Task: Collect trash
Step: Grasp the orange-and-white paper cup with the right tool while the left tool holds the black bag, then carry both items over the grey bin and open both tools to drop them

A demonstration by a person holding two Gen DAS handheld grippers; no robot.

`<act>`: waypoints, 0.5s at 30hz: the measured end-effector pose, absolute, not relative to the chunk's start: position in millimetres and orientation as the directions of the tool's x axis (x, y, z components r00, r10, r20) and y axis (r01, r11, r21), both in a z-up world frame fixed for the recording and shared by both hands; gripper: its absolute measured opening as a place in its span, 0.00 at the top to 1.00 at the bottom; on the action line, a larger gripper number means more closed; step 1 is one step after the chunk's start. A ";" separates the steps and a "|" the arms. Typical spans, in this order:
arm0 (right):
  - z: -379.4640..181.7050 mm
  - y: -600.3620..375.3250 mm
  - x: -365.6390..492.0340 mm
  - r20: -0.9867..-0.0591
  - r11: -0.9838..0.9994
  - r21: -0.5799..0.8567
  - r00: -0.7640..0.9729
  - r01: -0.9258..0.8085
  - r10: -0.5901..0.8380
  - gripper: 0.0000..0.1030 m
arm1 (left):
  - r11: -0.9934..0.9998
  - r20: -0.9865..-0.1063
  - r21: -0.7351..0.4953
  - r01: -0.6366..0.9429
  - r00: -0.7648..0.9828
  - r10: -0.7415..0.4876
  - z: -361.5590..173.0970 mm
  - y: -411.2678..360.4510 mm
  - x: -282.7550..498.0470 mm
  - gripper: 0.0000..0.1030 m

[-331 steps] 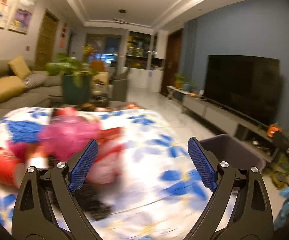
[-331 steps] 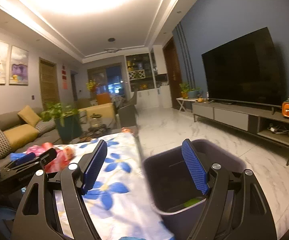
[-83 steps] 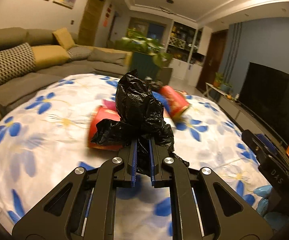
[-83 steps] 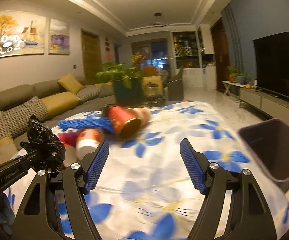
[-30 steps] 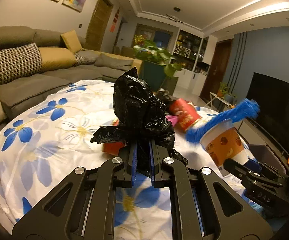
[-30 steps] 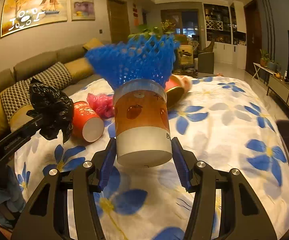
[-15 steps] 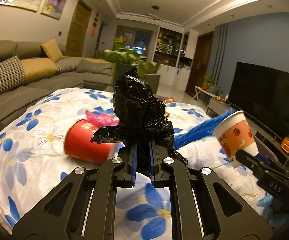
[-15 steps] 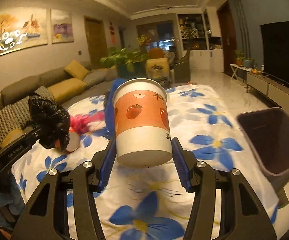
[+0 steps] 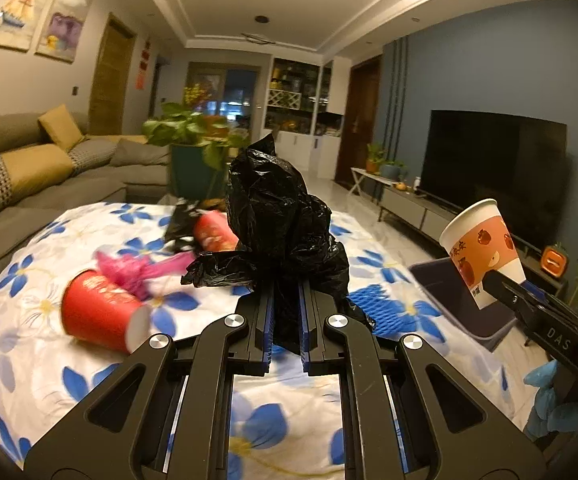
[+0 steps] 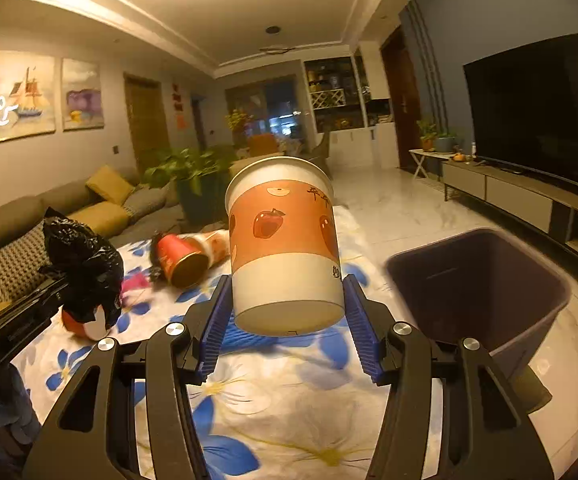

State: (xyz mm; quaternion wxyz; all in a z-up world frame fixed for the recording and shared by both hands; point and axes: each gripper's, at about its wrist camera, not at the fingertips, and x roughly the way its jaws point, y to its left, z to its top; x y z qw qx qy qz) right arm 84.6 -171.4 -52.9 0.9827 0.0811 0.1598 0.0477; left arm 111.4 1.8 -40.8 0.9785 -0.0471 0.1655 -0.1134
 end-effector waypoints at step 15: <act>-41.4 -229.2 74.4 -0.240 0.982 0.172 0.970 0.081 -0.038 0.47 | 0.912 -0.266 -0.072 0.404 0.874 -0.408 -16.4 -85.8 145.0 0.91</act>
